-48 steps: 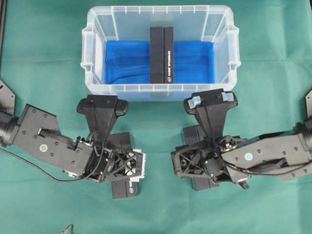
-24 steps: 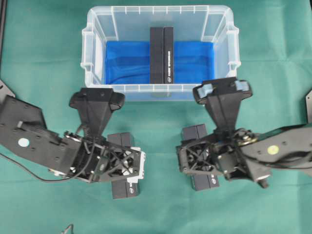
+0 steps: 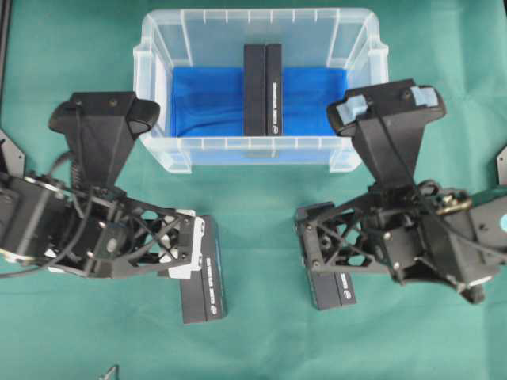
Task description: Take the box out of the case with both arms.
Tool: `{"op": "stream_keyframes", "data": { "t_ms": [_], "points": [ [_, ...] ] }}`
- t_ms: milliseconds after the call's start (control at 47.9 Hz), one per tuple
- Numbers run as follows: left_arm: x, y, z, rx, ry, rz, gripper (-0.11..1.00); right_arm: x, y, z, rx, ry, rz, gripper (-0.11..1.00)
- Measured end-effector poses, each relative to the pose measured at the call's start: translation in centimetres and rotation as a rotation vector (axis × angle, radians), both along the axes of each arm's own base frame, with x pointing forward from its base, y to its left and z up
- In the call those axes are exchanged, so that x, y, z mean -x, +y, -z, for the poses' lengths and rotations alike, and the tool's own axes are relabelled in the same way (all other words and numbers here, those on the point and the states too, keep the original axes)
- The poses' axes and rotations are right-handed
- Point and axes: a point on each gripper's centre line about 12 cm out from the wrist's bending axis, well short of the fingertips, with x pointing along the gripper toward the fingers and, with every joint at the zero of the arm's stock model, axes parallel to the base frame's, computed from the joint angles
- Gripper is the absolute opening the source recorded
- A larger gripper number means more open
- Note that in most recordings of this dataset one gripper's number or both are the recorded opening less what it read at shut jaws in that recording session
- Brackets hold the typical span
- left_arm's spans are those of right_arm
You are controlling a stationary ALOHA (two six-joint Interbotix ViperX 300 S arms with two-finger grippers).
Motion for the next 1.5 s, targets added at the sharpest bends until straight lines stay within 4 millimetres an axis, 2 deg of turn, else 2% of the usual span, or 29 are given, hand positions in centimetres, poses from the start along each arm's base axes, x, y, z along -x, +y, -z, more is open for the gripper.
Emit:
{"op": "stream_keyframes", "data": {
  "t_ms": [167, 1086, 1316, 1503],
  "points": [
    [-0.3, 0.4, -1.7, -0.006, -0.014, 0.020, 0.90, 0.2, -0.3, -1.3, 0.004, -0.002, 0.006, 0.91],
    [-0.3, 0.6, -1.7, -0.020, 0.023, 0.027, 0.90, 0.3, -0.2, -1.4, 0.004, 0.007, 0.000, 0.91],
    [1.8, 0.8, -2.1, -0.025, 0.045, 0.027, 0.90, 1.2, 0.3, -1.4, -0.024, 0.072, -0.037, 0.91],
    [4.5, 0.4, -2.1, -0.024, 0.066, 0.037, 0.90, 3.4, -0.1, -2.4, -0.037, 0.097, -0.037, 0.91]
  ]
}}
